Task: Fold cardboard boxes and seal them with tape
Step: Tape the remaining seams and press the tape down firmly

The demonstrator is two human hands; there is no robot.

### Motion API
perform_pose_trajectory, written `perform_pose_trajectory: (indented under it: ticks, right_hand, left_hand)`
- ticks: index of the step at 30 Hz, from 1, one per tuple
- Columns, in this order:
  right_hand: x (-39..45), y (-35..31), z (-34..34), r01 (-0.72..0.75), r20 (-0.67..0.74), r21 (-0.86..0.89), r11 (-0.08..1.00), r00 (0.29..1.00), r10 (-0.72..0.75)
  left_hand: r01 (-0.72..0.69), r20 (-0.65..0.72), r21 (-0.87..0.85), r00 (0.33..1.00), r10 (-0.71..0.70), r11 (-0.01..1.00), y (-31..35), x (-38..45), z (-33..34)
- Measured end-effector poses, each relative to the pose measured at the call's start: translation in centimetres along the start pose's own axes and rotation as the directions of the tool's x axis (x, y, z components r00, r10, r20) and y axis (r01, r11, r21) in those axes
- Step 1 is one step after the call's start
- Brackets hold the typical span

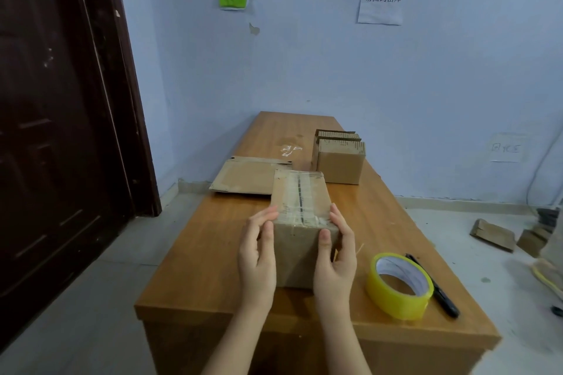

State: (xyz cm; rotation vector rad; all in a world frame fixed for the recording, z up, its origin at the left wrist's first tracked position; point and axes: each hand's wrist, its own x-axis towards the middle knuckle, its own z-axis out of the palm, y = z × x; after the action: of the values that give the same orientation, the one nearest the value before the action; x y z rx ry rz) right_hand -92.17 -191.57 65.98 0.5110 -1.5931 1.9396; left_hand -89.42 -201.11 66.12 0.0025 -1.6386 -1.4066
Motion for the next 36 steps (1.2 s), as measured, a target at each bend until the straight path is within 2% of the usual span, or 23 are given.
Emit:
perform_pose_trajectory:
  ticks: [3, 7, 11, 17, 23, 27, 30, 32, 34, 36]
  right_hand:
    - [-0.2, 0.1, 0.2, -0.015, -0.032, 0.054, 0.998, 0.999, 0.017]
    - [-0.2, 0.0, 0.8, -0.026, -0.090, 0.011, 1.000, 0.996, 0.027]
    - [0.2, -0.3, 0.6, -0.056, -0.129, 0.037, 0.998, 0.990, 0.060]
    - [1.8, 0.2, -1.4, -0.103, 0.037, 0.075, 0.992, 0.994, 0.101]
    - [2.0, 0.1, -1.8, -0.185, 0.080, 0.121, 0.975, 0.981, 0.176]
    - [2.6, -0.8, -2.9, -0.208, 0.241, 0.090, 0.974, 0.953, 0.182]
    - [3.1, -2.3, -4.3, -0.130, 0.416, -0.048, 0.990, 0.899, 0.138]
    - [4.5, -3.6, -4.8, -0.119, 0.490, -0.118, 0.986, 0.857, 0.162]
    - [7.1, -4.7, -4.2, -0.112, 0.495, -0.256, 0.960, 0.838, 0.230]
    - [10.9, -4.6, -2.8, 0.019, 0.498, -0.499, 0.866, 0.825, 0.268]
  left_hand:
    - [0.049, -0.057, -0.094, 0.997, -0.054, 0.994, 0.2, -0.1, 0.8]
    - [-0.007, -0.101, -0.012, 0.995, 0.006, 1.000, -0.4, -0.1, 1.6]
    - [0.004, -0.101, -0.037, 0.995, -0.008, 0.999, -0.4, 0.0, 1.2]
    - [-0.002, -0.021, 0.000, 1.000, 0.002, 1.000, -0.4, 0.4, 0.1]
    - [0.068, -0.048, 0.007, 0.997, -0.068, 0.998, -0.1, 0.5, 0.4]
    - [0.075, -0.031, 0.114, 0.997, -0.072, 0.991, 0.2, 0.9, 0.1]
    - [0.126, -0.005, 0.127, 0.992, -0.126, 0.984, 0.0, 2.3, -0.9]
    - [0.151, 0.050, 0.124, 0.986, -0.158, 0.981, 0.0, 3.4, -1.9]
    - [0.136, 0.087, 0.177, 0.984, -0.153, 0.975, 0.4, 4.2, -2.5]
    - [0.078, 0.096, 0.267, 0.990, -0.107, 0.961, 1.0, 4.6, -2.6]
